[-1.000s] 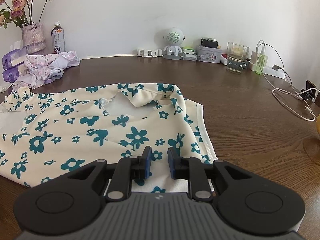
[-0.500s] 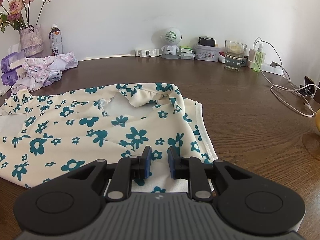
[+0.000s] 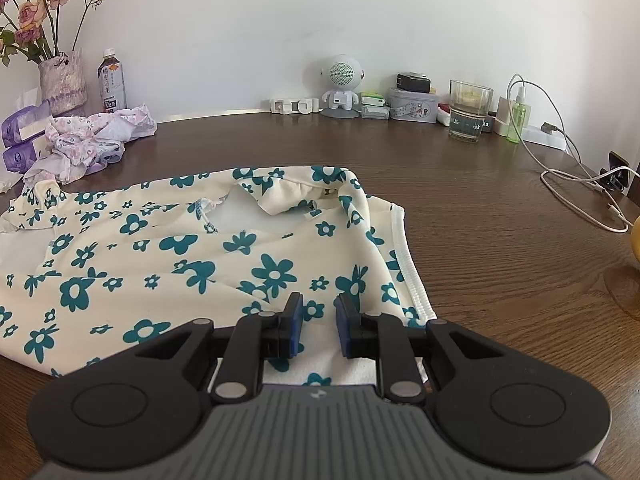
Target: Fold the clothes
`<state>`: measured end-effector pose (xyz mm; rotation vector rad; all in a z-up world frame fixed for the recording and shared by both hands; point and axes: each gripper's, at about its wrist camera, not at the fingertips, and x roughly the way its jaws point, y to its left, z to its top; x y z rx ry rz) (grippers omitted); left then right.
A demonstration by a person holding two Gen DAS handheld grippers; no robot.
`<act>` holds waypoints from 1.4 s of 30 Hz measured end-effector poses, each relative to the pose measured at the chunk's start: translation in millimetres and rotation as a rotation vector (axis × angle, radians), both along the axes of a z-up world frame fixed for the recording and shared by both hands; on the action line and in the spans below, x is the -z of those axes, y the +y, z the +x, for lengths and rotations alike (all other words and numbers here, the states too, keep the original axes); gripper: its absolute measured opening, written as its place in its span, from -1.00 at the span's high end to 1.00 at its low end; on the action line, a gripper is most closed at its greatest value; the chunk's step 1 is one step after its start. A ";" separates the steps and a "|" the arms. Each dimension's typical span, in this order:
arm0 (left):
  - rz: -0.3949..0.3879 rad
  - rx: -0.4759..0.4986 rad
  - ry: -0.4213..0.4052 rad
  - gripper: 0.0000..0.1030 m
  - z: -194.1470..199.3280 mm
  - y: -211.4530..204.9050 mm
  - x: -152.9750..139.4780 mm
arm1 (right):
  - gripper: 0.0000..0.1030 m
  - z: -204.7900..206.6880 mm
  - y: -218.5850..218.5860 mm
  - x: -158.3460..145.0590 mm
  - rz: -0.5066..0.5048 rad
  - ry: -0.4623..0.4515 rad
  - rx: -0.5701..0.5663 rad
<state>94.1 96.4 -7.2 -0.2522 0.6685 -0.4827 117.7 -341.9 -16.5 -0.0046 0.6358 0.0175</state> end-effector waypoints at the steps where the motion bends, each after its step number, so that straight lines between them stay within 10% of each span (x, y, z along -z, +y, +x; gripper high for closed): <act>1: 0.000 0.000 0.000 0.58 0.0 0.0 0.0 | 0.64 -0.2 -0.2 -0.1 0.001 0.000 0.000; 42: 0.030 -0.027 -0.010 0.58 -2.5 -6.7 -0.4 | 0.64 -2.9 -0.9 -0.2 0.022 -0.001 0.013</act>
